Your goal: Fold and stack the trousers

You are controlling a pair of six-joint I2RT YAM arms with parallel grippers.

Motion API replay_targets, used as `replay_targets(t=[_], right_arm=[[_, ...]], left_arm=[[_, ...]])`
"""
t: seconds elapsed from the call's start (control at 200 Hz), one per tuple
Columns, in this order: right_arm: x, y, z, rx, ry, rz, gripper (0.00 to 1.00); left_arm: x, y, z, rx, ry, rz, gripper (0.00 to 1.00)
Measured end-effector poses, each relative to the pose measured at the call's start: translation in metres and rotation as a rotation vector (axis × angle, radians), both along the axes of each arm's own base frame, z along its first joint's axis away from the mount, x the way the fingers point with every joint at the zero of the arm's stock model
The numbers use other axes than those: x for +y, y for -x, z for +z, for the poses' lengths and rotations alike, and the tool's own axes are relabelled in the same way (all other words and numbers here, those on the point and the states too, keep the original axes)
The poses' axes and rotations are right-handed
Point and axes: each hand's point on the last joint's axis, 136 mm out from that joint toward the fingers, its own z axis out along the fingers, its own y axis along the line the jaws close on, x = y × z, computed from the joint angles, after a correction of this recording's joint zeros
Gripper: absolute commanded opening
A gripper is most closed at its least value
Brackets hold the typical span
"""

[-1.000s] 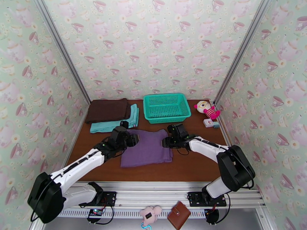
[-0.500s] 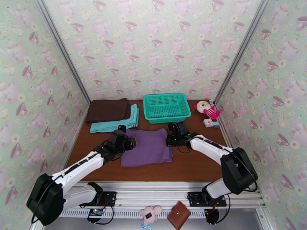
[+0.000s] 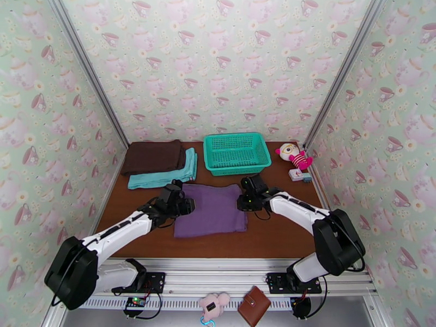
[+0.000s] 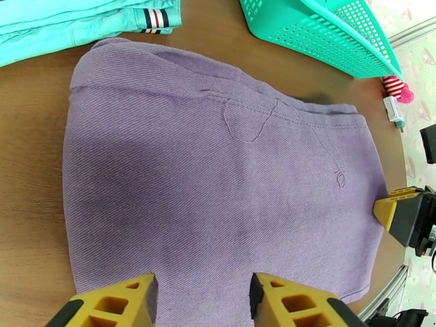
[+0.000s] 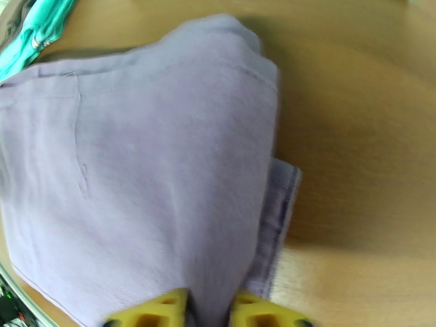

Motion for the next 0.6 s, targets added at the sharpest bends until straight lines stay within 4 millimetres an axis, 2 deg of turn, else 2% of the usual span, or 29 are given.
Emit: replay_targets(t=[0.08,0.19,0.376,0.481,0.596], right_arm=[[-0.003,-0.001,0.009,-0.034,0.018,-0.007,0.49],[0.001,0.001,0.032,-0.096,-0.004,0.001,0.52],[0.040,0.005,0.066,-0.149,-0.204,0.088,0.52],[0.061,0.015,0.068,-0.130,-0.315,0.134,0.52],[0.075,0.035,0.054,-0.056,-0.388,0.169,0.53]], left_arm=[[0.001,0.001,-0.001,0.006,-0.004,0.000,0.49],[0.001,0.002,0.002,-0.002,-0.003,-0.004,0.49],[0.001,0.001,0.005,-0.018,-0.009,-0.017,0.49],[-0.001,-0.002,0.000,-0.007,-0.006,-0.023,0.49],[-0.005,0.000,-0.010,0.028,0.004,-0.036,0.49]])
